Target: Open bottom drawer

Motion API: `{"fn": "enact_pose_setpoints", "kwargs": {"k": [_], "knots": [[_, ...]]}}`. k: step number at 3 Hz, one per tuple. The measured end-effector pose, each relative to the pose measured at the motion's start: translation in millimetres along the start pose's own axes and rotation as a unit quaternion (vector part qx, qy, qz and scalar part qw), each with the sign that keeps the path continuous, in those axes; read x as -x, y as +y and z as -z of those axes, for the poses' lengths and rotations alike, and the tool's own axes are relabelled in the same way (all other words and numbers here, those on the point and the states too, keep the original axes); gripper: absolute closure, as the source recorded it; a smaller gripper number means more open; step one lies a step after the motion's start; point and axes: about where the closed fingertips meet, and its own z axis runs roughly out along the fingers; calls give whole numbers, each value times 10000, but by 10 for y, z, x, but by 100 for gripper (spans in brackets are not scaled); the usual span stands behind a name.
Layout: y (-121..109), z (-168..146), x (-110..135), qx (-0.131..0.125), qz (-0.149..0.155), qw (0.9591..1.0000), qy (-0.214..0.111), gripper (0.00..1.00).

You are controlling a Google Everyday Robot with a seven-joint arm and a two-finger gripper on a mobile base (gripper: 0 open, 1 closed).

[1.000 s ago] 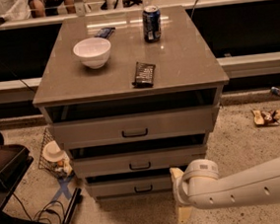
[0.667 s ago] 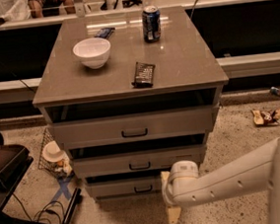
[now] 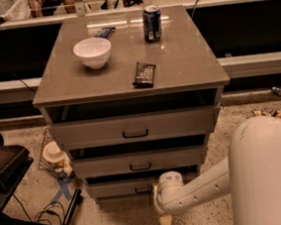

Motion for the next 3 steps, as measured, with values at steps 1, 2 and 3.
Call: {"fn": "enact_pose_setpoints", "kwargs": {"k": [1,2,3], "knots": [[20,-308,44,36,77,9999,-109,0],[-143,-787,260,-15,248,9996,-126,0],[-164,-815,255,-23,239,9997,-76,0]]}}
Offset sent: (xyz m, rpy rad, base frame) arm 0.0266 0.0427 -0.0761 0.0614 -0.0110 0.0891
